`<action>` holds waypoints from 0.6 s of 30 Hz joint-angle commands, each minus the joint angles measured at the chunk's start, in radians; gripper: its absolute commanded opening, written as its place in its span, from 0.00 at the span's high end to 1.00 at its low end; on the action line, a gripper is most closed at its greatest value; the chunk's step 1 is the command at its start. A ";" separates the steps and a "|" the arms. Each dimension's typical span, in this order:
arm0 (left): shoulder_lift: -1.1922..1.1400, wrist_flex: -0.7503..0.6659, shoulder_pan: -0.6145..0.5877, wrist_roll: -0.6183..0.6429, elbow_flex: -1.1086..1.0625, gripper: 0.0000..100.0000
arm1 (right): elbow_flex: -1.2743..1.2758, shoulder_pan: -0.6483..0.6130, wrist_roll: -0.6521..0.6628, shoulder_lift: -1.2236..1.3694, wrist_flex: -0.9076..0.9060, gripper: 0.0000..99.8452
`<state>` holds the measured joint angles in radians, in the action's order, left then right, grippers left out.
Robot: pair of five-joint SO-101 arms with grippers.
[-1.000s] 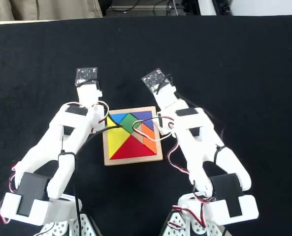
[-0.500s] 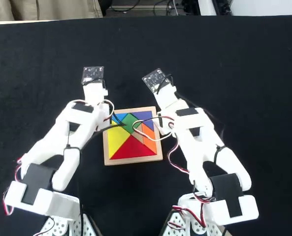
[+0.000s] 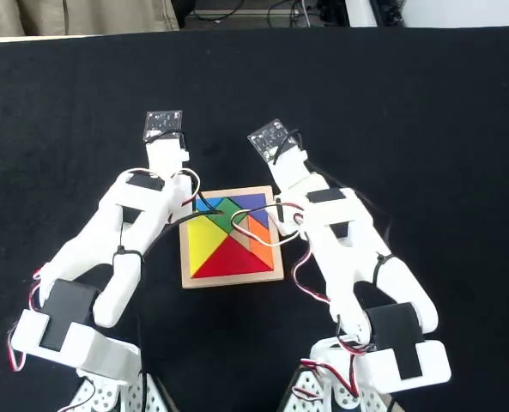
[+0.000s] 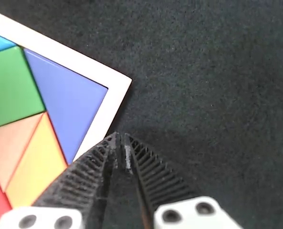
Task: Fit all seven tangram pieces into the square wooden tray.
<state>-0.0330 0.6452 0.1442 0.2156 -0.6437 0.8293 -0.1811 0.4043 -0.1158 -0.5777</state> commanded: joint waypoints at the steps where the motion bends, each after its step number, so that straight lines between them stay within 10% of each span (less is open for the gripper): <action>1: 0.005 -0.015 -0.001 0.005 0.051 0.97 | -0.008 0.020 0.000 -0.059 0.017 0.99; 18: 0.005 -0.017 0.059 -0.005 0.067 0.97 | -0.008 0.020 0.000 -0.061 0.017 0.99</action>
<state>-0.0422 0.6421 0.1826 0.2156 -0.6314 0.8293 -0.1811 0.4043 -0.1158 -0.5777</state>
